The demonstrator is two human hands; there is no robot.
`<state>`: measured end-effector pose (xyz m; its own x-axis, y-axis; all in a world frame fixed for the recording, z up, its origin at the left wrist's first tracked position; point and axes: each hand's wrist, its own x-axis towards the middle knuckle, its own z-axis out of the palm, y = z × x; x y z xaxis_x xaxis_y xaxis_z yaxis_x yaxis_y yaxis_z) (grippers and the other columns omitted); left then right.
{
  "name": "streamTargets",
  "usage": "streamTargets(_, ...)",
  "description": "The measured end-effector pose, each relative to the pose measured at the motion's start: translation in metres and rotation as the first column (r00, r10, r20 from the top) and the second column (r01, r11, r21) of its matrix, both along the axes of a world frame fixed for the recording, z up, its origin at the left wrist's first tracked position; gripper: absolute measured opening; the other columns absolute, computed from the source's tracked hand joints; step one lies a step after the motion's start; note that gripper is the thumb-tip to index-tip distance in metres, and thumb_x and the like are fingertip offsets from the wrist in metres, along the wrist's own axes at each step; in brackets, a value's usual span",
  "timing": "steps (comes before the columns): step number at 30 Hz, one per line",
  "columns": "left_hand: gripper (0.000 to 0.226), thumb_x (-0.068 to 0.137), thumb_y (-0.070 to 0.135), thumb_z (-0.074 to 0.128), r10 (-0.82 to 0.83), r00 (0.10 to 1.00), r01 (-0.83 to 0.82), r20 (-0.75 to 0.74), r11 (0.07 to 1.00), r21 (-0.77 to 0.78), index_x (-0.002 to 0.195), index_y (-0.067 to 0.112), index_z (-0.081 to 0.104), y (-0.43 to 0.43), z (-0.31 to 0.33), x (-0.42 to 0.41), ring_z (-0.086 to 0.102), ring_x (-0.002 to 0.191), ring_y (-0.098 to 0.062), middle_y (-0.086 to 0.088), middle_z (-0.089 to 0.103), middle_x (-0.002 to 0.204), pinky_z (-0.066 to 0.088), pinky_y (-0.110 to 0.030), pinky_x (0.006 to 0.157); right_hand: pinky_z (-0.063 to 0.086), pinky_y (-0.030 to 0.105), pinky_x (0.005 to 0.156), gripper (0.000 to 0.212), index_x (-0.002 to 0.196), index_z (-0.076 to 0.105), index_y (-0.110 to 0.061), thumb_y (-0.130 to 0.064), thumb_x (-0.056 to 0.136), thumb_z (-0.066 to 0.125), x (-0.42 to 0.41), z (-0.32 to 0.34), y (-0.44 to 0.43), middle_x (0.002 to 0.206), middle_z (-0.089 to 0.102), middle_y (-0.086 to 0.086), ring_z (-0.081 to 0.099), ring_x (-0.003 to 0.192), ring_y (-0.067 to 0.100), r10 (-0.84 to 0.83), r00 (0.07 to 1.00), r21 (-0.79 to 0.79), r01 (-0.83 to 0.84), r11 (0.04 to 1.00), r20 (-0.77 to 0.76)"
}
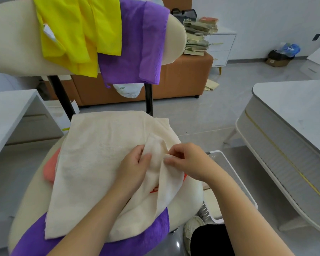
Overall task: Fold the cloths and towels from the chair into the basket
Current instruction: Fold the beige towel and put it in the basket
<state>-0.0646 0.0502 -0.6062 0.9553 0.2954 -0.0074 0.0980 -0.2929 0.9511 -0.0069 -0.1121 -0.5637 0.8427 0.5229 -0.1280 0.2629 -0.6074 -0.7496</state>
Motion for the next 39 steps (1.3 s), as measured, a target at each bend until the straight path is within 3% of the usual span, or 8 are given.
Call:
streamTargets(5,0.018,0.095,0.022,0.048,-0.028,0.998,0.029,0.049,0.999,-0.014,0.091,0.027,0.065,-0.003,0.002,-0.002,0.063,0.083,-0.015,0.005,0.068,0.085,0.050,-0.033,0.075,0.039,0.010,0.061,0.011,0.077,0.065,-0.021,-0.022,0.088,0.064,-0.006,0.002,0.007,0.070,0.059,-0.014,0.050,0.064,-0.003,-0.008,0.999,0.203,-0.001,0.979,0.044)
streamTargets(10,0.023,0.097,0.021,0.047,-0.073,0.997,0.073,0.022,0.997,-0.015,0.081,0.020,0.064,-0.009,0.006,-0.005,0.057,0.068,-0.009,-0.001,0.064,0.074,0.046,-0.027,0.063,0.037,-0.001,0.075,0.006,0.082,0.066,-0.020,-0.019,0.088,0.064,-0.008,0.000,0.010,0.120,0.059,-0.014,0.052,0.099,-0.010,-0.106,0.989,0.328,0.067,0.942,0.103)
streamTargets(12,0.023,0.097,0.020,0.047,-0.101,0.995,0.102,0.020,0.994,-0.029,0.083,0.016,0.064,-0.010,0.007,-0.005,0.056,0.069,-0.009,-0.005,0.064,0.076,0.045,-0.026,0.063,0.035,-0.004,0.078,0.007,0.082,0.066,-0.017,-0.019,0.088,0.065,-0.007,0.000,0.008,0.126,0.056,-0.016,0.047,0.112,-0.010,-0.084,0.993,0.348,0.048,0.936,0.087)
streamTargets(16,0.022,0.097,0.016,0.046,-0.157,0.987,0.158,0.030,0.987,-0.039,0.086,0.014,0.066,-0.011,0.010,-0.008,0.055,0.069,-0.011,-0.010,0.063,0.079,0.044,-0.024,0.064,0.039,0.000,0.075,0.006,0.087,0.068,-0.012,-0.017,0.088,0.065,-0.005,0.000,0.004,0.112,0.065,-0.012,0.055,0.102,-0.012,-0.054,0.999,0.383,0.052,0.922,-0.005)
streamTargets(21,0.021,0.098,0.018,0.047,-0.187,0.981,0.188,0.043,0.982,-0.014,0.090,0.014,0.066,-0.010,0.011,-0.009,0.061,0.082,-0.028,-0.010,0.066,0.083,0.050,-0.040,0.071,0.043,0.005,0.076,0.004,0.081,0.069,-0.021,-0.019,0.083,0.071,-0.002,-0.001,0.003,0.089,0.068,-0.010,0.061,0.088,-0.005,-0.141,0.990,0.400,0.127,0.908,0.006)
streamTargets(26,0.012,0.096,0.031,0.048,-0.169,0.982,0.169,0.081,0.986,0.014,0.106,0.032,0.054,-0.011,0.016,-0.013,0.065,0.068,-0.007,0.002,0.070,0.077,0.051,-0.026,0.062,0.047,0.011,0.076,0.014,0.077,0.065,-0.023,-0.013,0.081,0.072,0.001,-0.003,0.005,0.084,0.068,-0.008,0.061,0.085,0.002,-0.195,0.980,0.441,0.161,0.883,0.032)
streamTargets(35,0.015,0.098,0.025,0.046,-0.204,0.971,0.152,0.121,0.926,0.347,0.109,0.034,0.042,0.004,0.018,-0.020,0.063,0.067,-0.012,0.008,0.067,0.090,0.051,-0.036,0.064,0.046,0.012,0.076,0.022,0.092,0.061,-0.028,-0.011,0.083,0.070,0.005,-0.009,0.008,0.085,0.063,-0.009,0.058,0.079,-0.003,-0.298,0.952,0.496,0.229,0.837,0.063)
streamTargets(39,0.014,0.093,0.028,0.046,-0.247,0.968,0.203,0.051,0.882,0.425,0.086,0.030,0.058,0.013,0.021,-0.027,0.056,0.058,-0.015,0.006,0.063,0.070,0.048,-0.040,0.061,0.046,0.008,0.076,0.021,0.094,0.064,-0.032,-0.014,0.085,0.067,0.007,-0.012,0.009,0.089,0.065,-0.017,0.059,0.085,-0.006,-0.308,0.948,0.449,0.240,0.861,0.083)
